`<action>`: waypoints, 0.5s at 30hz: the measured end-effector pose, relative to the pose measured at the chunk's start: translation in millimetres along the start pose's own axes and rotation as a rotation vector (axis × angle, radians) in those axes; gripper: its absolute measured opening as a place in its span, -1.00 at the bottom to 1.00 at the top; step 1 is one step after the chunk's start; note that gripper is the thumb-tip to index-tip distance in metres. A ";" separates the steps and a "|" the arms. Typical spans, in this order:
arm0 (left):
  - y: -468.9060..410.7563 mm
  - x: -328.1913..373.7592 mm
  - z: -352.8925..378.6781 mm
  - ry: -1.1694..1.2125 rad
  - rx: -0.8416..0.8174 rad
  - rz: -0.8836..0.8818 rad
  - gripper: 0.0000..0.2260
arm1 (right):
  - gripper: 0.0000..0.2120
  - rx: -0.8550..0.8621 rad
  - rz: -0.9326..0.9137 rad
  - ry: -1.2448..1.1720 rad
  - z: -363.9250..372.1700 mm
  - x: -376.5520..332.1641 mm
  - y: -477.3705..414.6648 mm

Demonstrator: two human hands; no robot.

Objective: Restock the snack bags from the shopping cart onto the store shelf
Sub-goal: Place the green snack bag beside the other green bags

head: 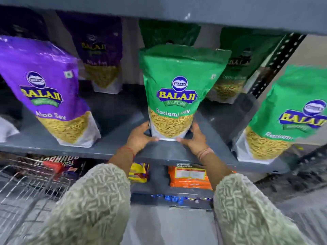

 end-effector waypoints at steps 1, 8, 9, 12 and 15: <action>3.2 0.5 0.2 -0.017 0.009 -0.004 -0.48 | -0.37 0.028 0.018 0.002 -0.2 2.4 3.4; 35.9 -1.2 -0.7 -0.115 -0.001 -0.015 -0.43 | -0.31 0.106 -0.023 0.127 2.3 4.3 47.1; 40.4 -2.3 -1.8 -0.124 -0.003 -0.012 -0.44 | -0.32 0.105 -0.020 0.134 3.1 5.3 52.2; 46.1 -2.7 -2.6 -0.041 -0.016 -0.031 -0.41 | -0.32 0.088 -0.001 0.109 4.0 3.0 61.2; 45.1 -1.3 0.4 0.048 -0.065 -0.084 -0.35 | -0.32 0.120 0.030 0.049 1.5 1.8 67.2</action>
Point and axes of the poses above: each hand's wrist, its own y-axis away from the middle knuckle, its own z-axis out of the palm, x = y × z, the point moved 4 cm from there along -y, towards the middle knuckle, and after that the axes turned 7 degrees about y, right-handed, at the moved point
